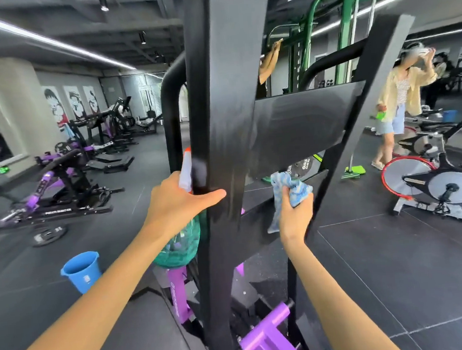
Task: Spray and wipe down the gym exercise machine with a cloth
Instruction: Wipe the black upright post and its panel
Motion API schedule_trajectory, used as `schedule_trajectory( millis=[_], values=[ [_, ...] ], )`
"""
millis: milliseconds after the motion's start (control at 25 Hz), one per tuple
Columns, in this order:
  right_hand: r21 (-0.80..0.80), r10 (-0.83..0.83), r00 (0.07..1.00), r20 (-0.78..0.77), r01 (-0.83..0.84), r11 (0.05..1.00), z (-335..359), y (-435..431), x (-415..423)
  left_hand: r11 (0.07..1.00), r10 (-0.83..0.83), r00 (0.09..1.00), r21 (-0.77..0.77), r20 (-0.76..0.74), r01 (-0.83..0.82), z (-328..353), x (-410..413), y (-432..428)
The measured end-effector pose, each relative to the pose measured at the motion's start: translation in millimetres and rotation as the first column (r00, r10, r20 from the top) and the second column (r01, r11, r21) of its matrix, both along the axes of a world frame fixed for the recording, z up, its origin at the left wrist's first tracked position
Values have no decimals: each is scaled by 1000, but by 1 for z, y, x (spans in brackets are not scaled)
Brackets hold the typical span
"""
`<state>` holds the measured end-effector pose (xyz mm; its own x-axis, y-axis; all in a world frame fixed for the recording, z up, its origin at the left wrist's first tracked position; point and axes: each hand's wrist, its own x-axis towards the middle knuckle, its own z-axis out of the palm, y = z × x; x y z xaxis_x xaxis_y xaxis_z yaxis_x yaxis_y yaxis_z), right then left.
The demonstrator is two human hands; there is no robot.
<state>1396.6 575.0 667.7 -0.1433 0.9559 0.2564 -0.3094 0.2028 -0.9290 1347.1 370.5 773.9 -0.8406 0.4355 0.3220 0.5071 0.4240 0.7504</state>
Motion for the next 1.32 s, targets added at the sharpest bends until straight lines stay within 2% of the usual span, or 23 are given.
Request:
schedule_trajectory(
  millis=[80,200,280,360,440,560,600,680,760,880,960,1040,1200,1320],
  values=[
    [-50,-9,983,-183,0,999,20,-17,-6,1000,8,1000,-6,9,-8,2,1,-1],
    [-64,-82,926,-368,63,996,43,-39,1,1000,-7,1000,-28,-8,6,4,2,0],
    [31,-31,898,-440,50,998,57,-40,6,999,-14,1000,-30,-18,13,6,3,1],
    [205,82,906,-415,5,979,67,-37,5,999,-25,999,-30,-22,24,6,3,1],
    [383,118,948,-296,5,924,60,-37,1,999,-37,999,-41,-29,36,7,4,1],
    [657,104,993,-49,-46,752,10,-43,-8,997,-79,996,-29,-43,78,9,8,-1],
    [673,134,991,15,-109,731,-5,-45,-7,996,-90,995,-29,-43,88,10,8,-1],
    [626,195,978,68,-195,756,-12,-50,-1,994,-103,994,-39,-39,102,11,9,-1],
    [585,172,985,-23,-127,801,15,-54,5,991,-122,992,-54,-29,120,12,10,-3],
    [457,111,971,-209,-4,890,90,-52,9,991,-106,994,-81,-28,104,13,8,-2],
    [495,83,959,-272,65,866,113,-49,9,992,-86,995,-98,-50,81,12,6,-1],
    [615,45,975,-219,103,782,92,-54,5,992,-68,994,-116,-84,58,11,5,1],
    [611,130,991,-18,-92,787,23,-61,9,990,-58,994,-136,-89,45,11,6,1],
    [618,181,980,-87,-90,781,62,-52,16,989,-41,995,-147,-90,27,10,4,1]
  ],
)
